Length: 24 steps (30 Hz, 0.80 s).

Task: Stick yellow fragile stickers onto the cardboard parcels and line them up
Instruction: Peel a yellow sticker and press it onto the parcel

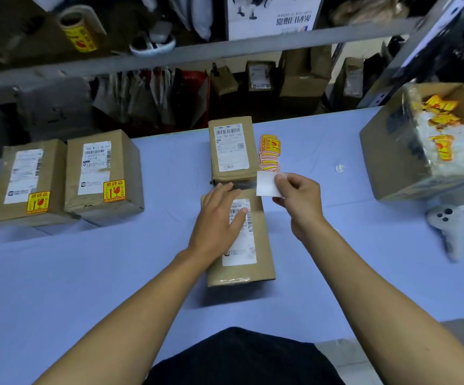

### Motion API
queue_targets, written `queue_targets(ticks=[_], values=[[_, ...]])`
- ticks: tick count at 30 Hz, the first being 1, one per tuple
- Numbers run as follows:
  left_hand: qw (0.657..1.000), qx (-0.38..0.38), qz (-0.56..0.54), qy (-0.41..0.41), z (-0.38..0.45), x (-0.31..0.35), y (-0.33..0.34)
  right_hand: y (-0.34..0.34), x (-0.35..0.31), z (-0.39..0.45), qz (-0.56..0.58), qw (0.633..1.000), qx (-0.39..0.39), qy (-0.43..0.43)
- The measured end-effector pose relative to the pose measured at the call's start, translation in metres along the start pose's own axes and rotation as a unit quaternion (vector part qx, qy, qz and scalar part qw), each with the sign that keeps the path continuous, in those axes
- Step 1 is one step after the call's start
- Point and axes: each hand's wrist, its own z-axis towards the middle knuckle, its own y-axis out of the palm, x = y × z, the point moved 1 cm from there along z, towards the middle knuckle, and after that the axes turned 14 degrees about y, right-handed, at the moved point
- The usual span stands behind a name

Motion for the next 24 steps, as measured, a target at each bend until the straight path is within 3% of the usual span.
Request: queue_targets(ticks=[4, 7, 11, 16, 24], values=[[0.995, 0.069, -0.069, -0.034, 0.002, 0.018, -0.007, 0.001, -0.001, -0.019, 0.017, 1.0, -0.004, -0.002], [0.988, 0.069, -0.122, -0.065, 0.002, 0.025, -0.008, 0.004, 0.001, -0.029, -0.009, 1.0, -0.01, -0.027], [0.999, -0.028, 0.003, -0.041, -0.004, 0.018, -0.005, -0.001, 0.011, -0.022, -0.078, 0.996, 0.042, -0.034], [0.973, -0.165, 0.153, 0.051, -0.018, 0.001, 0.002, -0.016, 0.023, 0.0, -0.138, 0.983, 0.115, -0.023], [0.969, -0.172, 0.165, 0.064, -0.02, -0.014, 0.012, -0.025, 0.034, 0.045, -0.321, 0.93, 0.168, -0.059]])
